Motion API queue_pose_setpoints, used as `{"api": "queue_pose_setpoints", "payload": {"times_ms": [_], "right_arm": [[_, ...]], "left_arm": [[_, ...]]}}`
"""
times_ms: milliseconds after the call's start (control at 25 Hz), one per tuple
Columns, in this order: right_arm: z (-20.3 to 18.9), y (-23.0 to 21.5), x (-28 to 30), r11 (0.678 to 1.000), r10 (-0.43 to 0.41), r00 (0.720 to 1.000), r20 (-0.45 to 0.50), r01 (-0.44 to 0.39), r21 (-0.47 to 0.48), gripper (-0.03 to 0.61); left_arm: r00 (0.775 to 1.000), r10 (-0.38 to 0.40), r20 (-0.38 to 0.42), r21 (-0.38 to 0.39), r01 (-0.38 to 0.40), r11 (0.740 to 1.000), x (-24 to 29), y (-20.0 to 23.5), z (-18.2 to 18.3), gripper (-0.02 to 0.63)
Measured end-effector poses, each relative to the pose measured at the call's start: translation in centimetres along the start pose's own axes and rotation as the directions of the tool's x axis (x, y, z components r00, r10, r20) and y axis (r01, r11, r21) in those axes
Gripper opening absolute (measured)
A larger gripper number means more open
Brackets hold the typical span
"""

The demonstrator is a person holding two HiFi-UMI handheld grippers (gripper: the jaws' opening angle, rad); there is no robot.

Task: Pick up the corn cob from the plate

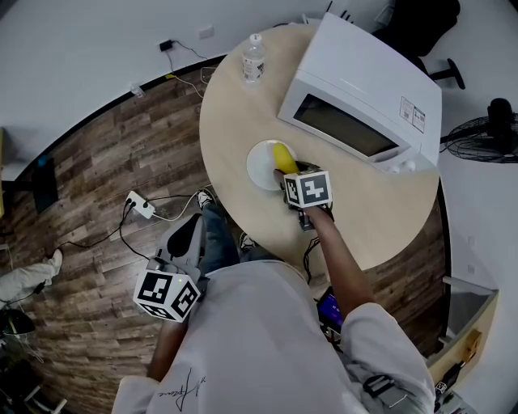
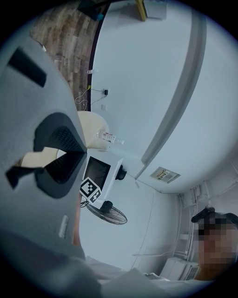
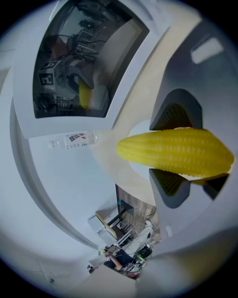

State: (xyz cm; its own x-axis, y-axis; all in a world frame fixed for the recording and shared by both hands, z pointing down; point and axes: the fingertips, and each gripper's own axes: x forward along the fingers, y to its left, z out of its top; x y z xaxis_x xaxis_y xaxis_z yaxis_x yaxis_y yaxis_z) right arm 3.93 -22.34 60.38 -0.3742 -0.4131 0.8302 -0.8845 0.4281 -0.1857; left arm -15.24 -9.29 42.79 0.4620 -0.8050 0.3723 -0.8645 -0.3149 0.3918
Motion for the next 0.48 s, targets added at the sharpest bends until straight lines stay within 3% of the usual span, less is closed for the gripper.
{"api": "queue_pose_setpoints", "payload": {"times_ms": [480], "right_arm": [[0.3,0.4,-2.7,1.000,0.018,0.997,0.075,-0.020,0.022,0.272]], "left_arm": [[1.000,-0.013,0.014,0.006,0.012,1.000,-0.2,-1.0,-0.1,-0.006]]}}
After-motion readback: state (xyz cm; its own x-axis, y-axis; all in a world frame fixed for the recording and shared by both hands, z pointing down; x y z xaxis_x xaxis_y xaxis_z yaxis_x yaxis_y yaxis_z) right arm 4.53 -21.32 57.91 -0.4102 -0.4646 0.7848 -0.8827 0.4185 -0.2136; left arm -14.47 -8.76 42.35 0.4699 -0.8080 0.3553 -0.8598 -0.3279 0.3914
